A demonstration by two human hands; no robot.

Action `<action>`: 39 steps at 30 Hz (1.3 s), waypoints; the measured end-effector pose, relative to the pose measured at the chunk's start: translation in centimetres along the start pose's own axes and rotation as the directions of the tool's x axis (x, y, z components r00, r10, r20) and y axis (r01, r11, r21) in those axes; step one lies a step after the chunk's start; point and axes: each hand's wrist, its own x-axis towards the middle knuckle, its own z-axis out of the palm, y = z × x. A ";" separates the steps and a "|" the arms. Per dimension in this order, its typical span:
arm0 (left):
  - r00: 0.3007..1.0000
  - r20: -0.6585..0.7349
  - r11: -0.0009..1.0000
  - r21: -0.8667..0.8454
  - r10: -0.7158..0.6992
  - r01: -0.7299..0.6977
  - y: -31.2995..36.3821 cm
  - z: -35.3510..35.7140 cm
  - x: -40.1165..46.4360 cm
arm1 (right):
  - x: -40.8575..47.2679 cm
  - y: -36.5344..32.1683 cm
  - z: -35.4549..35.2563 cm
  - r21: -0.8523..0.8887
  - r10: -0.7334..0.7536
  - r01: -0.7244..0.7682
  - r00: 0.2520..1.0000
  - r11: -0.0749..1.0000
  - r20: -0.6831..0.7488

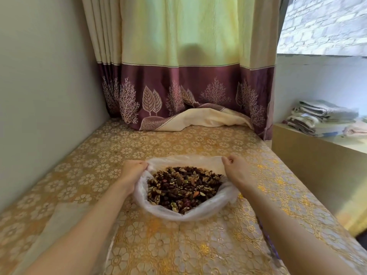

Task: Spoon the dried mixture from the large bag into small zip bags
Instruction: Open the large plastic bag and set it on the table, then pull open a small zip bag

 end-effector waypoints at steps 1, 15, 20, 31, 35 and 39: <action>0.999 0.012 0.998 0.055 0.031 -0.032 -0.4 0.0 0.1 | 0.0 0.3 0.2 -0.018 -0.010 0.010 1.000 1.000 0.024; 0.869 0.235 0.703 0.513 0.436 -0.492 -1.5 -8.7 -6.2 | -9.9 -4.8 0.8 -0.155 -0.568 0.580 0.815 0.800 0.114; 0.885 0.091 0.657 0.637 0.456 -0.403 -4.5 -14.0 -7.8 | -15.5 -7.5 5.8 -0.005 -0.767 0.797 0.582 0.604 0.270; 0.937 0.098 0.603 0.742 0.335 -0.293 -7.8 -16.6 -7.8 | -17.2 -7.3 11.2 -0.100 -0.651 0.828 0.503 0.552 0.568; 0.886 -0.078 0.720 0.616 0.458 -0.318 -7.3 -15.7 -7.5 | -17.2 -7.3 11.1 -0.097 -0.644 0.816 0.517 0.570 0.564; 0.827 -0.205 0.719 0.627 0.523 -0.299 -6.5 -15.6 -7.2 | -17.4 -7.4 11.1 -0.046 -0.641 0.789 0.529 0.612 0.556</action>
